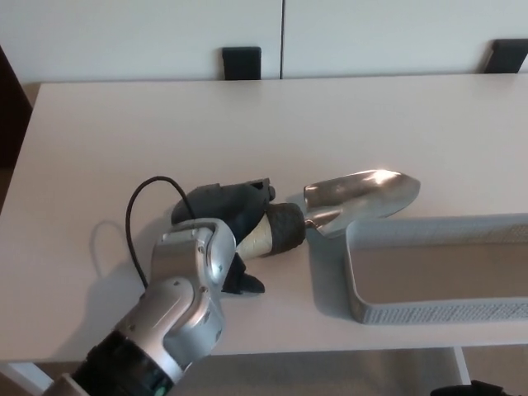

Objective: The robot walks towards a desk on which a shovel is kept on the left hand side and a container is kept on the right hand side. The robot picks up the shovel using its left hand and places it in the container.

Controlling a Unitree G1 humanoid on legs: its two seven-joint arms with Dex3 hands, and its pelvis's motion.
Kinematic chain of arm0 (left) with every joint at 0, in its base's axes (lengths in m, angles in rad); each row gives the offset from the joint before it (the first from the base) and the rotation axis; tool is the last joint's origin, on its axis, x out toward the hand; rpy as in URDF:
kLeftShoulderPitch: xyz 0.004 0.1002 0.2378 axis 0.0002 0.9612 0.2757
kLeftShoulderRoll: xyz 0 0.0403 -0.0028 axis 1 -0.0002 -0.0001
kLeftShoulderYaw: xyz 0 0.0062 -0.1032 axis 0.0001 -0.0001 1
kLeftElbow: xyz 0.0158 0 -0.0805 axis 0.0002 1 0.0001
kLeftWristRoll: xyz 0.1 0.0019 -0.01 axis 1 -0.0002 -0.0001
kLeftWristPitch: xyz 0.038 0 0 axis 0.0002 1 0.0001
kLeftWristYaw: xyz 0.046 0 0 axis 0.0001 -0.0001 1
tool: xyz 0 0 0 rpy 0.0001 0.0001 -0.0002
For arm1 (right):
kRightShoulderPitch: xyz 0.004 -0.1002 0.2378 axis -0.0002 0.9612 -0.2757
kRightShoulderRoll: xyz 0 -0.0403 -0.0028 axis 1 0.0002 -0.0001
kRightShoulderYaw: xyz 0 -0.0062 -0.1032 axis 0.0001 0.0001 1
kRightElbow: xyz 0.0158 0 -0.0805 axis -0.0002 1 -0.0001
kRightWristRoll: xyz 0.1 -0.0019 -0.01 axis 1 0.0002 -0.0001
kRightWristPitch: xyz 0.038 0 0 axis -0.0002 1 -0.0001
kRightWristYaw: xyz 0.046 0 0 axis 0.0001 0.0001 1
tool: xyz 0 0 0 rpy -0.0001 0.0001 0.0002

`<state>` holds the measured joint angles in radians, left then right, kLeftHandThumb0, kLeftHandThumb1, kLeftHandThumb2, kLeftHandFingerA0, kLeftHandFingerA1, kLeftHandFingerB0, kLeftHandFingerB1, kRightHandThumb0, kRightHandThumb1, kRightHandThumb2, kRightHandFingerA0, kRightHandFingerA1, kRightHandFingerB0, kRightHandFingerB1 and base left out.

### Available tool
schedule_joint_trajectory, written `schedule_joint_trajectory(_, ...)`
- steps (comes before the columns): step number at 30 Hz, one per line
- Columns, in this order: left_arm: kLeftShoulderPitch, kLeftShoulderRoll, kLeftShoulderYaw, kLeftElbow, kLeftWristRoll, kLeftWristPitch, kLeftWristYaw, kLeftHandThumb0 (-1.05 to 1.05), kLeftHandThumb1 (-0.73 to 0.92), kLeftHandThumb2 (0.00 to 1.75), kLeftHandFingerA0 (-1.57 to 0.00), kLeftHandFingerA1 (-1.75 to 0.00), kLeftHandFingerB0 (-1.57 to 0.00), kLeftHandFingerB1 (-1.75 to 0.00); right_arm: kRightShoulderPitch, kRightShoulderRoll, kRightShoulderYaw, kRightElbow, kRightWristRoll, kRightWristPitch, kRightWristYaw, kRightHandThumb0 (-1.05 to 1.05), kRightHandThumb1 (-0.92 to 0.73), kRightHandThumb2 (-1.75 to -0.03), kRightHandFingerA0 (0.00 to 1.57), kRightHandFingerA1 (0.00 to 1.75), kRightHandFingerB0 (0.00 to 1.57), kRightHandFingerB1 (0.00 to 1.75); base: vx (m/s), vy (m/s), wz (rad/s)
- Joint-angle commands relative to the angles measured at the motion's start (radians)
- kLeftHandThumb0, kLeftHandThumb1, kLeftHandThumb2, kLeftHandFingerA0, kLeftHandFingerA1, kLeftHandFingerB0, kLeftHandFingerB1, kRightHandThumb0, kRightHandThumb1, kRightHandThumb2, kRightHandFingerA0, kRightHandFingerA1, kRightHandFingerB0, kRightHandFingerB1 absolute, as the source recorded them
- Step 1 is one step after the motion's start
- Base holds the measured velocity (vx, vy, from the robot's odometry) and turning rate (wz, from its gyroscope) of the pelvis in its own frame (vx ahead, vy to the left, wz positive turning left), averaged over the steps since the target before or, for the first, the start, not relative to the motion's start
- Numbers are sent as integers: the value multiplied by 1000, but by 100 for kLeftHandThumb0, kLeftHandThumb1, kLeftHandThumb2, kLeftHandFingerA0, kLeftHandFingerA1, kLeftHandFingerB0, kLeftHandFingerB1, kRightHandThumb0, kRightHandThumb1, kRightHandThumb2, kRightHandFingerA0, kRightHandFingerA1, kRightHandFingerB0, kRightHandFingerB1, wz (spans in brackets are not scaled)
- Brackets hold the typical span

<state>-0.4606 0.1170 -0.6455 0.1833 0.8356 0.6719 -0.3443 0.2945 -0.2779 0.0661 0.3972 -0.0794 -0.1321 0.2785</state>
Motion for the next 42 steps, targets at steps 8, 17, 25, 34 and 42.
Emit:
schedule_joint_trajectory(8,54,117,-209,64,183,-88,87,-25,46,54,-102,-66,-70,-47,-9,-28,6,-19,-5,25,29,-21,-61,-56,65,58,50,49,0,0,0)
schedule_joint_trajectory(17,127,94,-110,55,116,-204,285,-33,70,60,-103,-75,-74,-52,-21,-43,15,-47,-15,62,35,-20,-61,-56,68,59,52,50,0,0,0)
schedule_joint_trajectory(25,224,-49,165,30,-128,-279,354,-10,63,57,-83,-128,-82,-75,-20,-45,23,-45,-28,64,31,-20,-61,-56,71,60,53,50,0,0,0)
schedule_joint_trajectory(34,204,-311,668,-15,-565,-280,329,1,73,87,-105,-137,-60,-84,-18,-48,18,-48,-23,67,34,-20,-60,-57,66,57,51,49,0,0,0)
schedule_joint_trajectory(42,160,-327,746,-55,-579,-251,293,9,82,86,-82,-169,-67,-124,-22,-56,26,-48,-34,60,38,-21,-62,-56,69,57,52,49,0,0,0)
